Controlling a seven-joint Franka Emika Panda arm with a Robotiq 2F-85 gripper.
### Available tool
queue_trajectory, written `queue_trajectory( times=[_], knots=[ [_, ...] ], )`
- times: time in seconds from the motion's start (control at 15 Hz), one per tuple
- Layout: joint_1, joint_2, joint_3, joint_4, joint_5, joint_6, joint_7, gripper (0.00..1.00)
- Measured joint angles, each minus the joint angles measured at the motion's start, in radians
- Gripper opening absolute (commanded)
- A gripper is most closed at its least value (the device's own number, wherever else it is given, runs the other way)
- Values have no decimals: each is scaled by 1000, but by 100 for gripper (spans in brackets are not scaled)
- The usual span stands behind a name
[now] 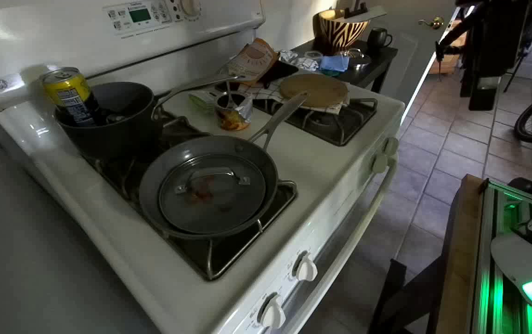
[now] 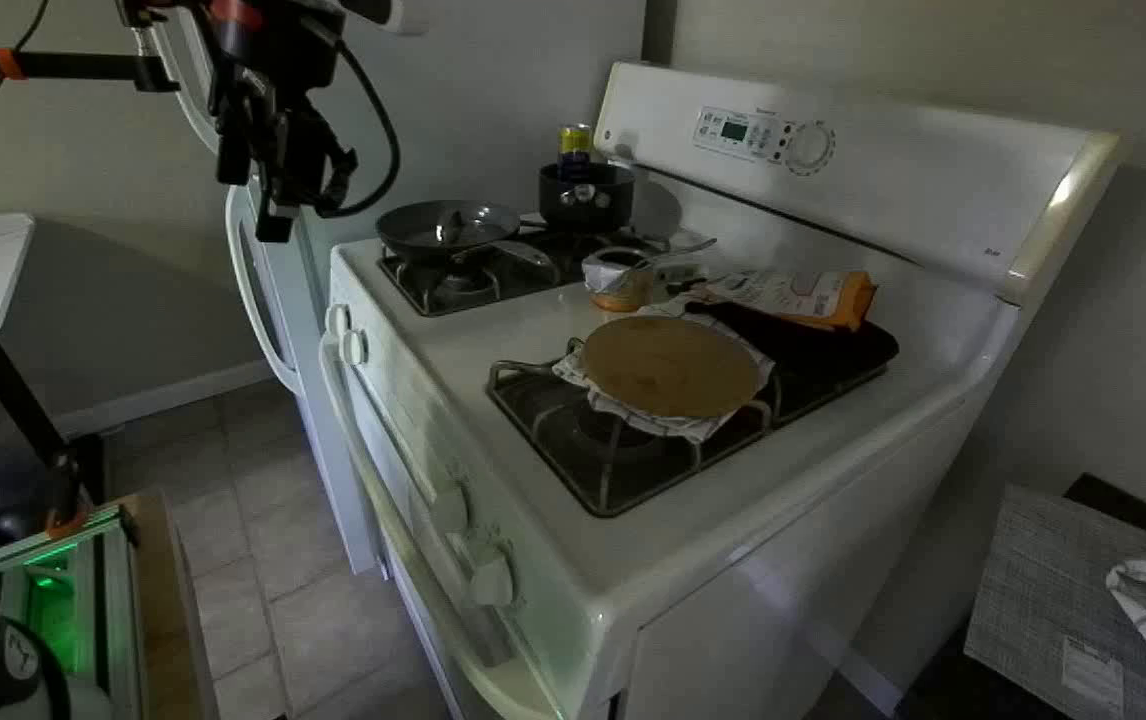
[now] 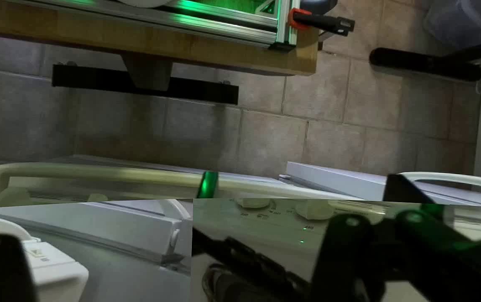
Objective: Take the cutting board off of the kitchen towel
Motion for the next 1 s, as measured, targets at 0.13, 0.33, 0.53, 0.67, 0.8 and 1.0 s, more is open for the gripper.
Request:
queue_trajectory(
  times=[0.13, 0.33, 0.53, 0.67, 0.8, 1.0],
  knots=[
    [0, 0, 0, 0, 0, 0, 0, 100],
    [0, 0, 0, 0, 0, 0, 0, 100],
    [-4, 0, 1, 1, 11, 49, -21, 100],
    [-10, 1, -18, 13, 33, 116, -97, 100],
    [-14, 11, -72, 53, 35, 128, -222, 100],
    [-18, 54, -184, 152, 34, 109, -454, 100]
  ],
)
